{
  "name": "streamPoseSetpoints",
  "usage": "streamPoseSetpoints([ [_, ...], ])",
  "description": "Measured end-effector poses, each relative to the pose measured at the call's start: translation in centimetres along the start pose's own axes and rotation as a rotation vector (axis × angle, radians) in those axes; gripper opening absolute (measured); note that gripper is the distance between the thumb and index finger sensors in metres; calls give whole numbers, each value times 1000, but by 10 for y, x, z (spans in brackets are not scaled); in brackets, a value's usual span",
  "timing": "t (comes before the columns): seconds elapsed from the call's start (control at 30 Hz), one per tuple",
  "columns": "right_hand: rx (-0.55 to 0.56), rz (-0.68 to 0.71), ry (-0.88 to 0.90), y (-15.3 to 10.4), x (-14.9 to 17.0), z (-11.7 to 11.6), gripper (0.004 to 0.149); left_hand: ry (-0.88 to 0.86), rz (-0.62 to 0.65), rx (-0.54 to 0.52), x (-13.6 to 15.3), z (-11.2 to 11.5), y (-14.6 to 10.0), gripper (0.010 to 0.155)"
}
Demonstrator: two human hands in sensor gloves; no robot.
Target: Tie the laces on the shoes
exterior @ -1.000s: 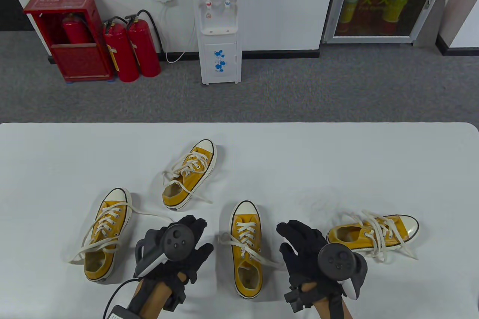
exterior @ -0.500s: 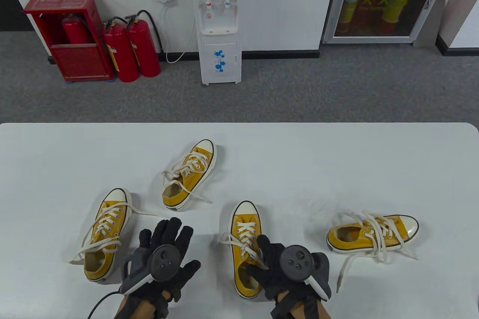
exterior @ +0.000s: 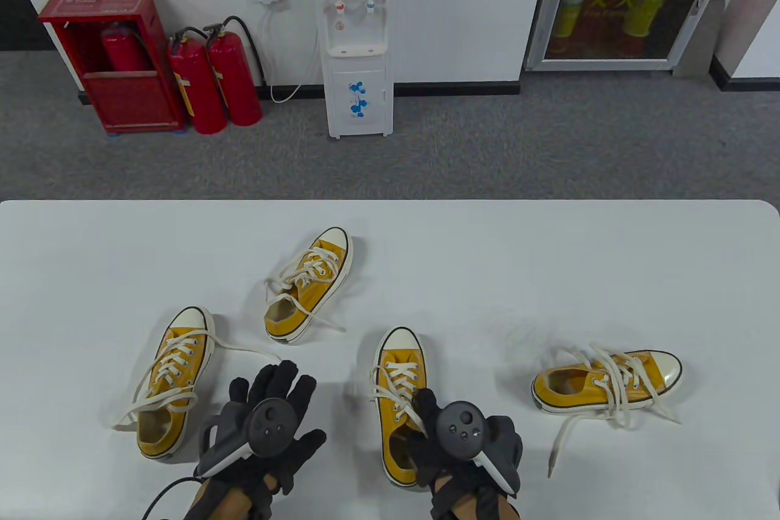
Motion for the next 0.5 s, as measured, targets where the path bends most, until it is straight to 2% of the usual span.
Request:
streamPoseSetpoints([
  [0.33,93,35,-20,-4,-7,8,56,-4,0,14,0,3,0,86],
  [0.5,128,64,-58,-8,-15,18,53,-11,-1,-2,1,0,-1,86],
])
Point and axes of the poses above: the tracker on the back of each hand, its own x axis roughly to the little-finger side, its own y axis roughly from the wrist to the fingertips, z = x × y, the point moved 3 cm from there along y, roughly from the wrist to the fingertips, and after that the axes turned 10 degrees about -z, right-handed, at the moved point
